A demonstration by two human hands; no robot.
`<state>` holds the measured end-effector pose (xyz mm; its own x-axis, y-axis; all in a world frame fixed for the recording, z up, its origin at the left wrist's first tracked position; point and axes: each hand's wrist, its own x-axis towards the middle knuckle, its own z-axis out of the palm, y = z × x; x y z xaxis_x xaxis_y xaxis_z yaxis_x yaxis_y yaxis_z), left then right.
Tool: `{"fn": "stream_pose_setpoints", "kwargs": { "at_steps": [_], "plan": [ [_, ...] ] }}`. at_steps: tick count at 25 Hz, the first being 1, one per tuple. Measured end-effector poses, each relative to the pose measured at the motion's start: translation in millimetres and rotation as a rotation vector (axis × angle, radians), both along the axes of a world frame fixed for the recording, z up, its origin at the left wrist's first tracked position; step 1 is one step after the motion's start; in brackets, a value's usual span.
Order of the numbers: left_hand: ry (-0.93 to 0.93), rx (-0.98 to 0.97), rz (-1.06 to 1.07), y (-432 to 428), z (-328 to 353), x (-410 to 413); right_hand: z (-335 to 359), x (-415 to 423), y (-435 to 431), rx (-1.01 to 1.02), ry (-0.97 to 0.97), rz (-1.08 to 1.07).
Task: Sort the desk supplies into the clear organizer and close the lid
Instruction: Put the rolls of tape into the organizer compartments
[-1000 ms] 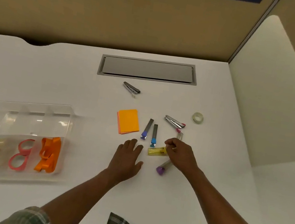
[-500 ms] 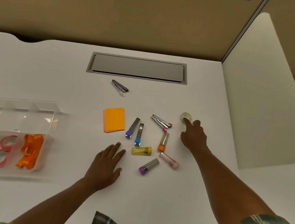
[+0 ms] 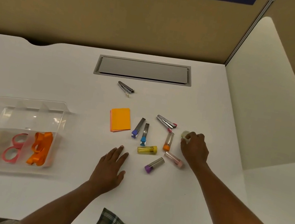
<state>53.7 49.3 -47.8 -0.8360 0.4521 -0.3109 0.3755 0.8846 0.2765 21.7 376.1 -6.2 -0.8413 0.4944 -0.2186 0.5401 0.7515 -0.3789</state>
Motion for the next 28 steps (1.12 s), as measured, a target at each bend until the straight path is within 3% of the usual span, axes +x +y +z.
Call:
{"fn": "stream_pose_setpoints", "kwargs": {
  "at_steps": [2,5,9,11,17,19,22,25,28],
  "plan": [
    [-0.008,0.017,0.001,-4.4,1.2,3.4,11.3,7.1,-20.2,-0.130,0.112,-0.044],
    [-0.041,0.111,0.062,-7.2,6.7,4.5,27.6,16.2,-67.3,-0.339,0.192,0.062],
    [-0.214,0.467,0.341,-12.9,28.4,-3.1,37.1,28.8,-154.0,-0.808,-0.045,0.132],
    [-0.235,0.630,0.400,-26.1,40.0,-5.3,37.7,30.7,-191.8,-0.937,-0.168,0.137],
    [-0.009,0.693,0.428,-104.8,61.0,-17.6,39.7,18.1,-272.4,-1.102,-0.215,0.152],
    [0.063,0.694,0.443,-134.2,67.6,-22.9,33.9,11.6,-296.0,-0.989,-0.164,0.193],
    [0.152,0.720,0.525,-185.8,76.4,-32.7,16.9,5.3,-318.6,-0.489,-0.032,0.474],
    [0.259,0.662,0.591,-246.5,81.2,-44.5,-8.0,4.2,-330.7,-0.104,-0.118,0.724],
    [0.378,0.535,0.686,-309.5,81.7,-55.1,-30.0,2.4,-344.1,0.074,-0.211,0.801]
  ]
}}
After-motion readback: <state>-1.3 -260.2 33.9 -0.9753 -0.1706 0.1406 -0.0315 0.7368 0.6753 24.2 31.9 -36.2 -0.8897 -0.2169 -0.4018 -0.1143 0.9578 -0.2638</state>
